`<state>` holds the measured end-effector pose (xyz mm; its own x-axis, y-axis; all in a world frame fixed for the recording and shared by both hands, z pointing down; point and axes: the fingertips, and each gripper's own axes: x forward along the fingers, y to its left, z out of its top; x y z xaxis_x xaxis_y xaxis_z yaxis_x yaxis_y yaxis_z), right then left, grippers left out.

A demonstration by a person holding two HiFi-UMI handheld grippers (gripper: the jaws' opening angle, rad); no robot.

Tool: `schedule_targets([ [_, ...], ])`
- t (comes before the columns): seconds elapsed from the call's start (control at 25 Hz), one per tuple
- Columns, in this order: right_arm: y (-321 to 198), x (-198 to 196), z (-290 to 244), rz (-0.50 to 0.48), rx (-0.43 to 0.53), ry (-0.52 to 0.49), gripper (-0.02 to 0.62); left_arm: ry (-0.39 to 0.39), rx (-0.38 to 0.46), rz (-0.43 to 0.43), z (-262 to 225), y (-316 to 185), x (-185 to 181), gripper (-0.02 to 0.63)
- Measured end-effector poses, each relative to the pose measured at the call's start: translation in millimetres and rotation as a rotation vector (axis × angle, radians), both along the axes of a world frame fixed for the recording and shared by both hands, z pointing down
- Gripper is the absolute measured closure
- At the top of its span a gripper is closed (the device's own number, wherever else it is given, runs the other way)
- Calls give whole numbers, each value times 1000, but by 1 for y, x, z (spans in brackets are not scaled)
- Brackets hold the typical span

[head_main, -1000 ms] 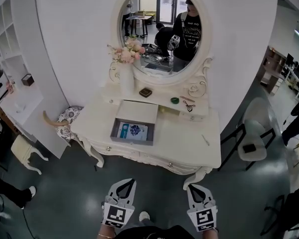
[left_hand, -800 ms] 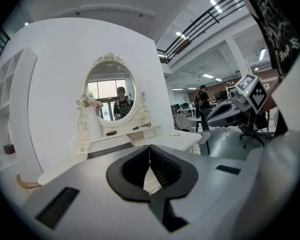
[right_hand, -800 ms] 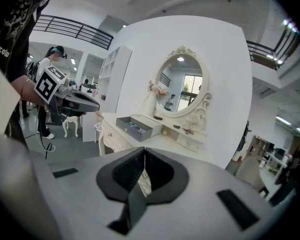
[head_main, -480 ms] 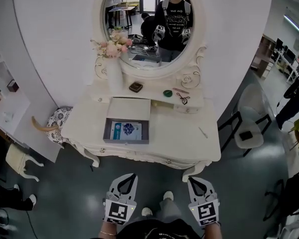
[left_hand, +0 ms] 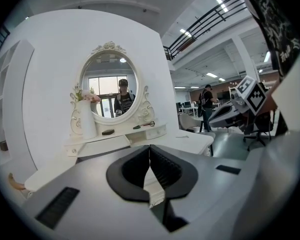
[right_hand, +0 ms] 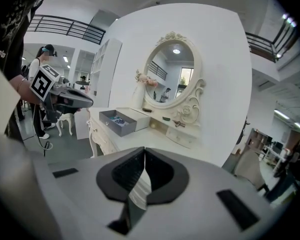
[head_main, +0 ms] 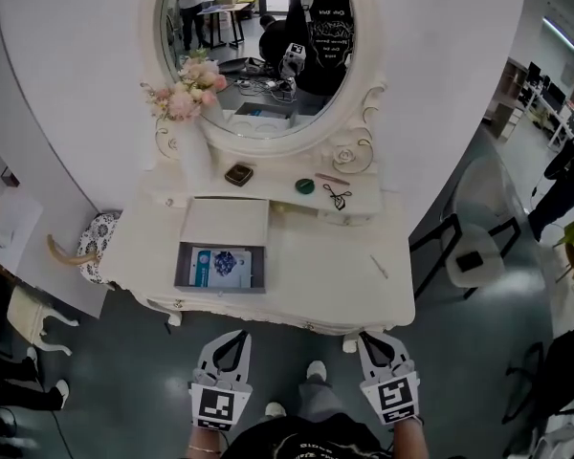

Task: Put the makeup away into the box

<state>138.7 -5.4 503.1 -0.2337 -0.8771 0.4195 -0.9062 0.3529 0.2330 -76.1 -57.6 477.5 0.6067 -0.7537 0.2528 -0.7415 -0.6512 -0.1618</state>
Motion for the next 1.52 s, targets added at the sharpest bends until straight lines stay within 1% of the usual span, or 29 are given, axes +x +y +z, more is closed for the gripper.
schedule_targets([
  [0.2, -34, 24, -1, -21, -6, 3, 584, -2, 11, 9, -3, -29, 37, 589],
  [0.32, -53, 37, -1, -41, -11, 13, 584, 3, -2, 6, -2, -43, 55, 590],
  [0.44, -67, 49, 4, -50, -30, 10, 584, -9, -9, 26, 0, -53, 77, 589],
  [0.56, -83, 59, 6, -68, -26, 7, 583, -5, 4, 47, -3, -66, 102, 589],
  [0.64, -92, 64, 4, -82, -21, 6, 584, -12, 7, 55, -3, -72, 115, 590],
  [0.76, -100, 76, 5, -90, -23, -2, 583, -25, -13, 54, 2, -78, 128, 589],
  [0.92, -110, 90, 7, -100, -24, -3, 584, -3, -36, 26, 6, -82, 138, 589],
  [1.0, -116, 99, 10, -85, -27, 3, 583, -2, -34, 24, 8, -83, 143, 591],
  [1.12, -122, 110, 14, -57, -47, -14, 583, -12, -41, 31, 12, -82, 148, 590],
  [1.16, -123, 111, 16, -56, -58, -22, 576, -13, -45, 30, 12, -82, 148, 589],
  [1.28, -123, 112, 25, -53, -95, -36, 505, -12, -44, 28, 10, -83, 146, 590],
  [1.52, -125, 122, 50, -9, -174, -19, 489, -24, -50, 20, 6, -89, 133, 590],
])
